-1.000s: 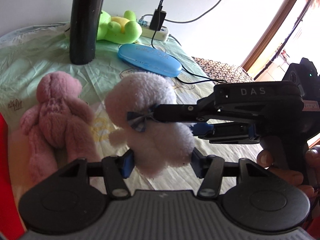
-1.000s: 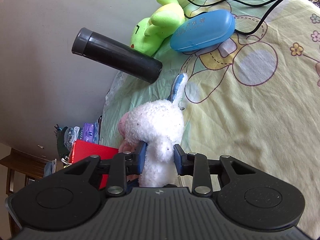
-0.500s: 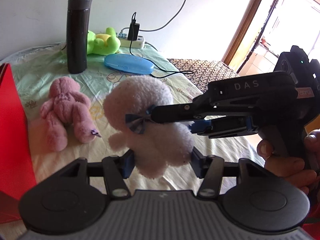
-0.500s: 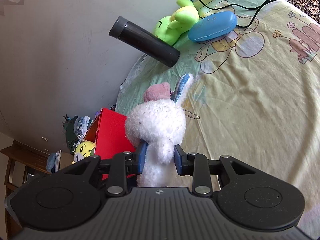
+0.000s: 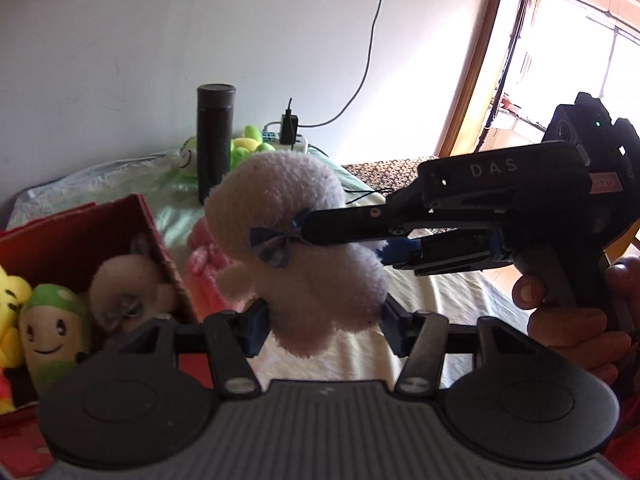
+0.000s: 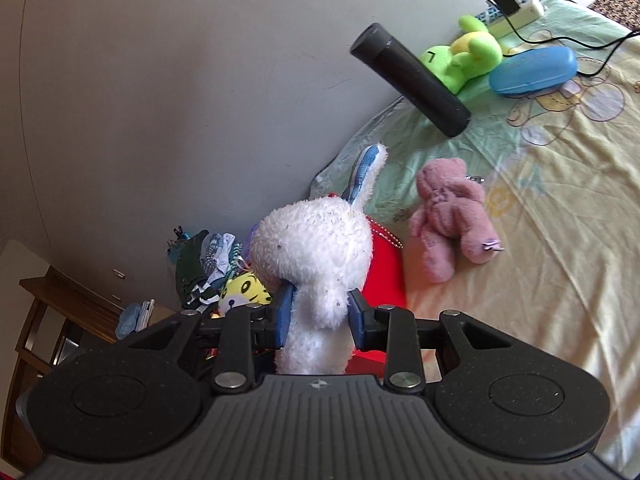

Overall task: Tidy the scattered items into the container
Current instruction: 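Lift the pale pink bunny and carry it to the red box, then lower the pale pink bunny into the box beside the white bunny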

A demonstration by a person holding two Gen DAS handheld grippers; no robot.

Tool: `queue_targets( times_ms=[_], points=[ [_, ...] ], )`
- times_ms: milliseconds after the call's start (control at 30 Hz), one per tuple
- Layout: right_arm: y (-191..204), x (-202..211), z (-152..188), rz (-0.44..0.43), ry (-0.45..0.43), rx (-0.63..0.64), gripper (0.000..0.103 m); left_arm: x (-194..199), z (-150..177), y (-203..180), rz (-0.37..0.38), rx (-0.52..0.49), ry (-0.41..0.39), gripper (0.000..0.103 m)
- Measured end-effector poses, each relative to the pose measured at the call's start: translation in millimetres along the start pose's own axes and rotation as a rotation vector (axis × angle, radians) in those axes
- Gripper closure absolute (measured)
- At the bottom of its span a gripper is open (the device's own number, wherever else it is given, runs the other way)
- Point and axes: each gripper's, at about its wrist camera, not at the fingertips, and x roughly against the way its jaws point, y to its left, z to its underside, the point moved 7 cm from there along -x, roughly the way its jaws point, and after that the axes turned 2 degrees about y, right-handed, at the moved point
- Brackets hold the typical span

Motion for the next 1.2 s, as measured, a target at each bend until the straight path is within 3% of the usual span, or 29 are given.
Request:
queue_targets(
  times_ms=[233,500,867,1033,1200],
  points=[
    [46,-42,11,-0.021,-0.010,0.078,0.071,35,3,53,-0.050,0.005,-0.031,0.045],
    [55,-89,20,0.023,-0.008,0.123,0.071,28,18,102,-0.087,0.017,-0.006,0.045],
    [41,-130,26,0.156,0.023,0.147,0.071,-6,31,145,0.001,0.183,0.061,0.045],
    [38,-139,25,0.263,0.045,0.221,0.072,-18,34,150,0.033,0.221,0.078,0.045],
    [38,-148,25,0.286,0.047,0.275,0.073,-20,38,155,0.035,0.239,0.081,0.044]
  ],
)
